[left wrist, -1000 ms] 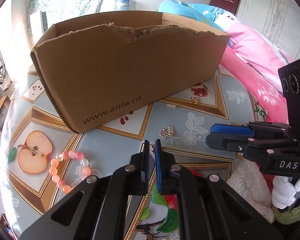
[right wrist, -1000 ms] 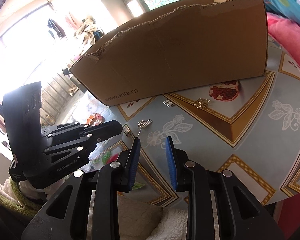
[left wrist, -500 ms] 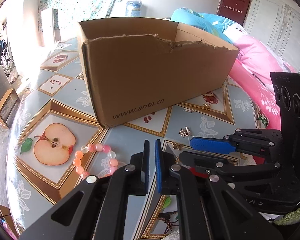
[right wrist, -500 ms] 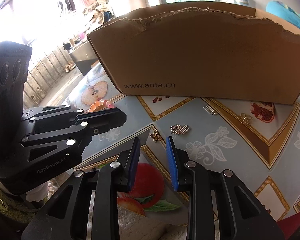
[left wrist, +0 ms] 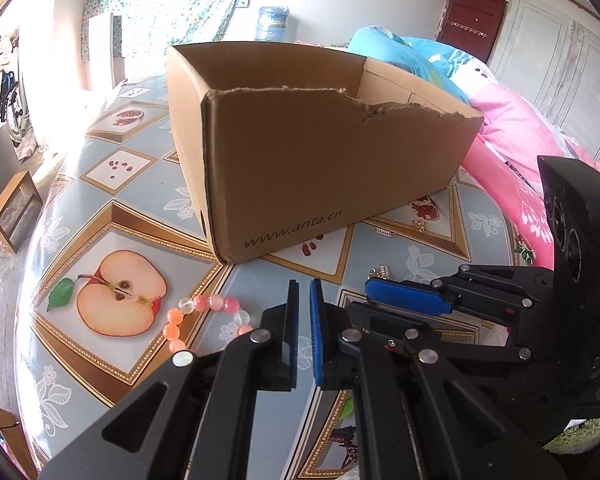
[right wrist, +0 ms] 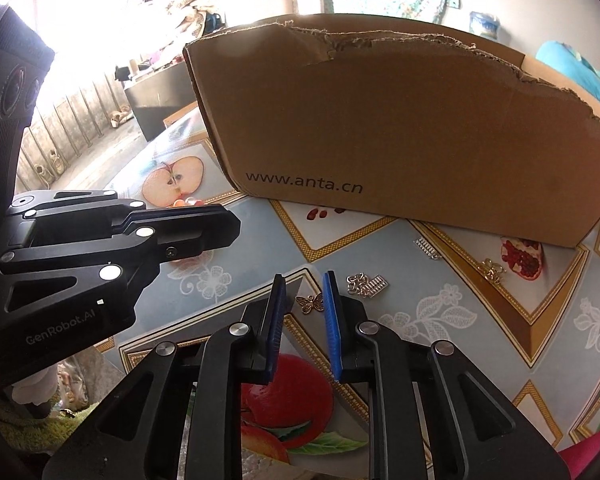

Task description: Organize jewelry

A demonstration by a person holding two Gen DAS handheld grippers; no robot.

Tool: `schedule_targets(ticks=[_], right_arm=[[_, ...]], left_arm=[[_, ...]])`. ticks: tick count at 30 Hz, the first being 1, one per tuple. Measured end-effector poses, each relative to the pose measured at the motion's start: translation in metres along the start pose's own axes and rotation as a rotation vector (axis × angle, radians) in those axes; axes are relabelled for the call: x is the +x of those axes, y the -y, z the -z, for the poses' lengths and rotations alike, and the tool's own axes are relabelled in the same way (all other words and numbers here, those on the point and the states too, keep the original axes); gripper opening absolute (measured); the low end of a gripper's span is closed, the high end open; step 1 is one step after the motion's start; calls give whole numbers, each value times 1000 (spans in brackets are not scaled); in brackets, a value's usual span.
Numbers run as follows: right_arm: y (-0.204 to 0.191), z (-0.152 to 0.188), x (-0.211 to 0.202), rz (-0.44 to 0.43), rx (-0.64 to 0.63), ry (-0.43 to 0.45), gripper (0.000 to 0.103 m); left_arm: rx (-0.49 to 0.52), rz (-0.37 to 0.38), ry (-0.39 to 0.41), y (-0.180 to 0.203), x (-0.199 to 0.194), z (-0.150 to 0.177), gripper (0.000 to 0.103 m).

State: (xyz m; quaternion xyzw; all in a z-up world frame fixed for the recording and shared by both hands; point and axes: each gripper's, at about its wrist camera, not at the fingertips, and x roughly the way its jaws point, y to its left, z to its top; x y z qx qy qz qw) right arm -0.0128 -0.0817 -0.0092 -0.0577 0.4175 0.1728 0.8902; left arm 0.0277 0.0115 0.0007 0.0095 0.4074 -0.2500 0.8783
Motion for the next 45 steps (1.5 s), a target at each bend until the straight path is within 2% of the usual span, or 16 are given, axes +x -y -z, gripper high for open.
schedule_targets(ticks=[8,10,18,20,29,35,39,45], right_arm=[[-17,-2,5,12,-62,-15,17],[-20,-4,7,25,-64,-20,11],[-22,-10,10,22,-43,-34,9],[-20,-9,9,21,-40,-35,2],[-14,-8,1,-2,-14,-37,5],[-11,-6,-4,15,-2,-37,6],[6,-5,-10,23,62,-29,11],[24,-2,-12,30,129,-28,11]], left_arm=[[-6,0,-1,-3,0,2,5],[-10,-3,1,-4,-1,2,5],[-11,-9,8,-3,-4,3,5],[-9,-9,9,-2,-4,3,5],[2,-13,12,2,-6,3,5],[20,10,2,7,-4,5,5],[57,49,-40,21,6,10,5],[40,76,-88,35,25,15,5]])
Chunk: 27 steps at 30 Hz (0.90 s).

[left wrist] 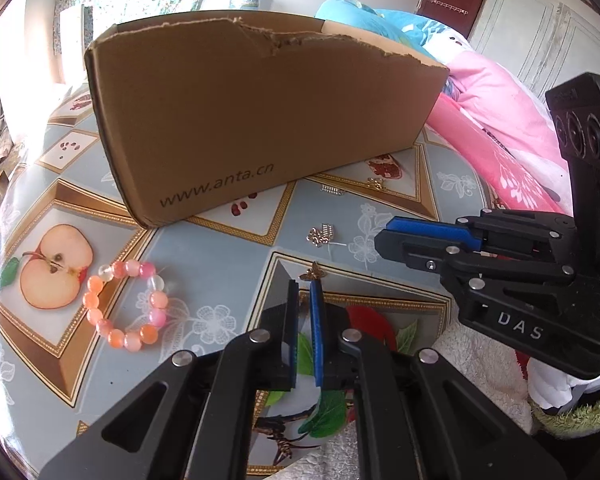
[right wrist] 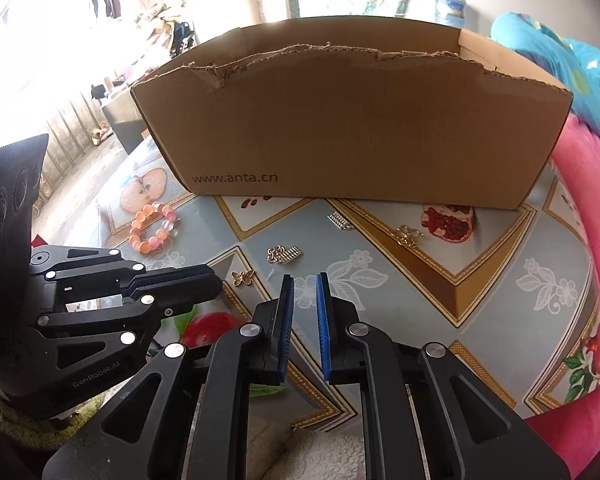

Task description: Organize jewelry

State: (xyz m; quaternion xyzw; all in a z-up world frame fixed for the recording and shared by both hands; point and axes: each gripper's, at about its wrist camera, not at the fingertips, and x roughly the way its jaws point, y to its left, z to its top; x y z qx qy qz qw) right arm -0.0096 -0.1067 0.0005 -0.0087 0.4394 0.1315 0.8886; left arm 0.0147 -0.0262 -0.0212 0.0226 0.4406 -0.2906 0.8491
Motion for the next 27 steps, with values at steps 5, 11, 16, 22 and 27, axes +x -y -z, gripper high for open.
schedule_targets(ticks=[5,11,16,22,27], right_arm=[[4,1,5,-11,17,-3,11],[19,5,4,-24,37,5,11],[26,11,2,-35,58,9,11],[39,16,5,-53,67,12,11],[47,19,7,-64,75,20,11]], left_arm=[[3,-9,1,6,5,-4,7],[29,-34,-4,12,9,-8,7],[56,-58,-12,16,11,-11,7],[87,-96,-27,23,14,-14,7],[113,-120,-43,30,16,-14,15]])
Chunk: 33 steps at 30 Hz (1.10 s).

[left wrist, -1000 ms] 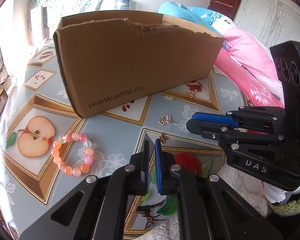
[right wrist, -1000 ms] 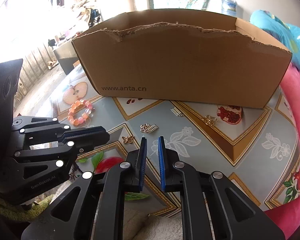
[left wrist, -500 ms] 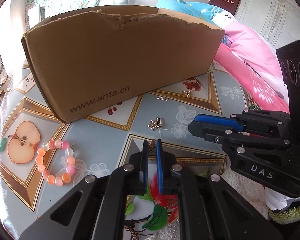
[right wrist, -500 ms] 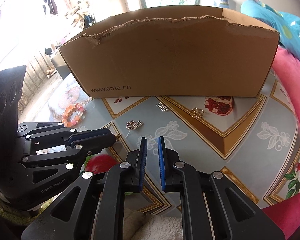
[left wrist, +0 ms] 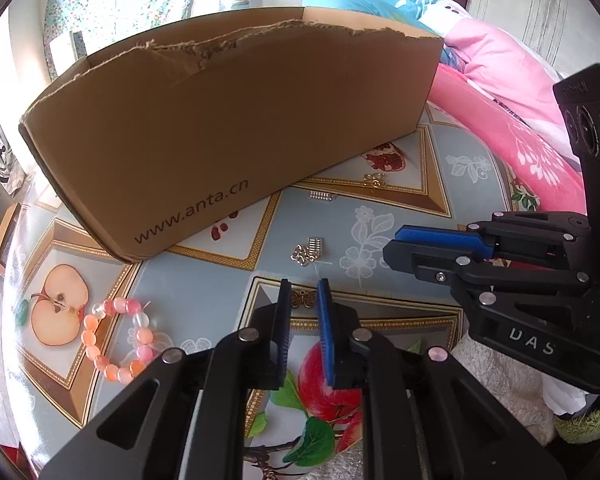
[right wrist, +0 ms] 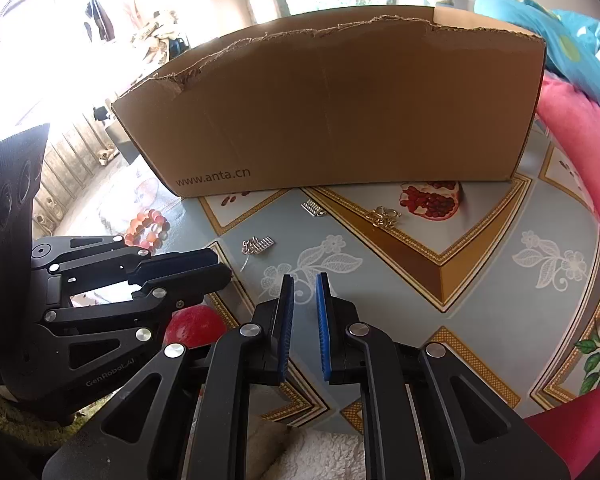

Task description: Organize jewelry

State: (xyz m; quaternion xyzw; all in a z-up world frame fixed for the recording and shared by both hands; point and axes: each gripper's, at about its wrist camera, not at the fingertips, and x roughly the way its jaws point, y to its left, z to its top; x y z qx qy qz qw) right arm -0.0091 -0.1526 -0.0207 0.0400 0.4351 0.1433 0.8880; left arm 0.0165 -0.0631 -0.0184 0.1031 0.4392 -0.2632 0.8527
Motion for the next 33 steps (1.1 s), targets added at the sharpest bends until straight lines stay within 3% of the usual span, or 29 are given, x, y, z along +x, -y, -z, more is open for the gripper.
schedule_targets(ticks=[2,13,19,33], right_arm=[[1,0,-2,-4,3,4,11],[16,9,-9,-22,21,20,11],[18,7,-25,-25,20,33,11],[5,0,-47,-16,-17,61,13]], left_arm=[[14,-11,-9,4,0,0,20],[13,-75,-52,15,7,-8,20],[37,-89,-54,16,10,-11,9],[27,-95,5,-1,-4,-4,8]])
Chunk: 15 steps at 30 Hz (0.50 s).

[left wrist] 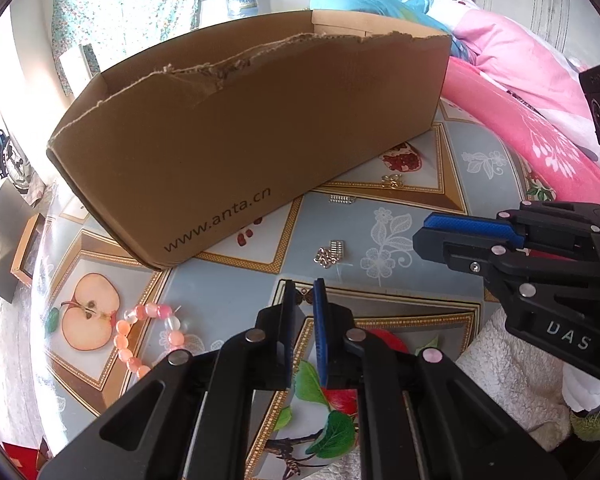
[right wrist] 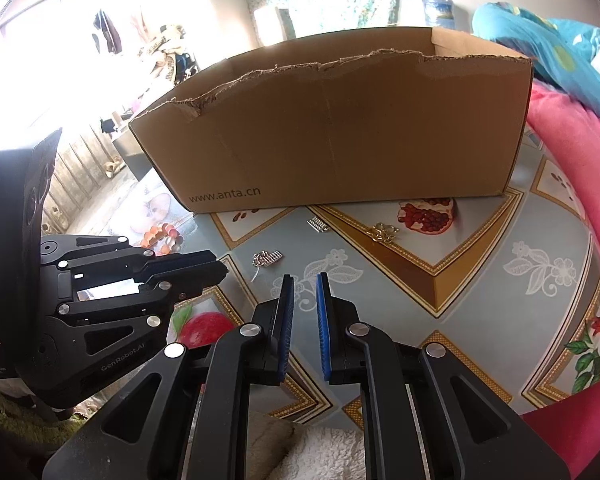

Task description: Organize jewelry

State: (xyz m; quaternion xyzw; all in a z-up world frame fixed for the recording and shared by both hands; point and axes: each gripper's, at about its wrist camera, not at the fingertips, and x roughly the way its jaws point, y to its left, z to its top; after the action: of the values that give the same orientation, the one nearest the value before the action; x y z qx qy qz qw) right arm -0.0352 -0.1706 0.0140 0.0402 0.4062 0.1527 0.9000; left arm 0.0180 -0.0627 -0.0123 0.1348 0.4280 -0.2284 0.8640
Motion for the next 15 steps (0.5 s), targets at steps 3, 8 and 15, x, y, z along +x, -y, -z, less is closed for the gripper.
schedule_targets(ticks=[3,8,15], right_arm=[[-10,-5,2,-21,-59,-1,26],[-31,-16,15,-31,-241,-13,32],[-40,-31,46,-48,-336,-73,31]], left_arm=[[-20,-6,14,-7,-4,0,8],[-53,1,30,-18,-7,3,8],[-85,34,35,-24,-5,9,8]])
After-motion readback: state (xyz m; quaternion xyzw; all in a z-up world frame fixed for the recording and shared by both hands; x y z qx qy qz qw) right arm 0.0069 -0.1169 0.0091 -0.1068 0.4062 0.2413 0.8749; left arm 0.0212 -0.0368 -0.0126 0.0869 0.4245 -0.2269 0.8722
